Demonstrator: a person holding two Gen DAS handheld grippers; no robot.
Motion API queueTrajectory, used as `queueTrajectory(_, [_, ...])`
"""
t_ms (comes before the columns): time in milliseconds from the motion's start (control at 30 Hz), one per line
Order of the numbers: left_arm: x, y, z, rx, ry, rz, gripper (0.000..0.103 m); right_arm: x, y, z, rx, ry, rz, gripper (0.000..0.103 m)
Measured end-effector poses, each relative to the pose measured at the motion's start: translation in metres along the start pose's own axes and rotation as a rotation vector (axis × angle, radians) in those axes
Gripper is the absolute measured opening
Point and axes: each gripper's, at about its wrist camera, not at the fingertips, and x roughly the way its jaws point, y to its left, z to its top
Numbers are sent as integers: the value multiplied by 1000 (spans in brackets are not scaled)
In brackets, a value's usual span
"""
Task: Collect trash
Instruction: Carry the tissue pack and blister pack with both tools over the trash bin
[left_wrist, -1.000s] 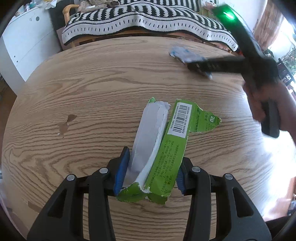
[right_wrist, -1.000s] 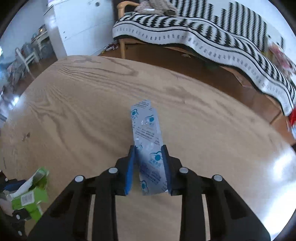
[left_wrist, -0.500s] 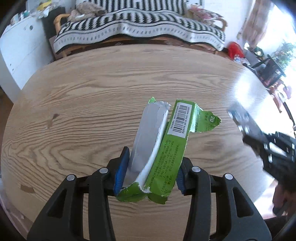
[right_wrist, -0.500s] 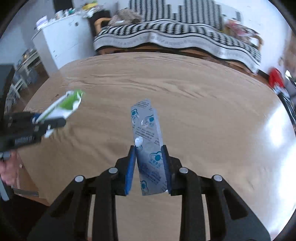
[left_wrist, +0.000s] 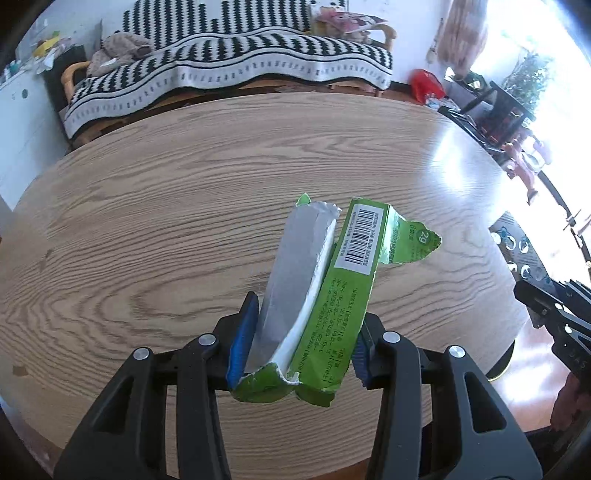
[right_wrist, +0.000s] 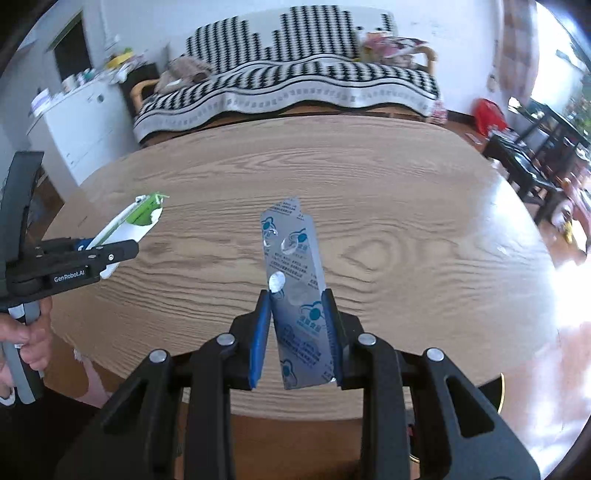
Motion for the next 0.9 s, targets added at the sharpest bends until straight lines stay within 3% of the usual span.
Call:
queueTrajectory(267, [3, -64, 11, 62, -21, -116, 44, -36, -81, -21, 161, -45, -92, 28])
queueTrajectory(500, [6, -165, 5, 224, -44, -264, 44, -71, -163, -57, 340, -58, -191, 28])
queueTrajectory(733, [14, -266, -31, 410, -20, -422, 44, -90, -232, -102, 529, 2, -272, 28])
queueTrajectory(900, [21, -305, -50, 488, 7, -486, 44, -86, -258, -121, 633, 68, -279, 29])
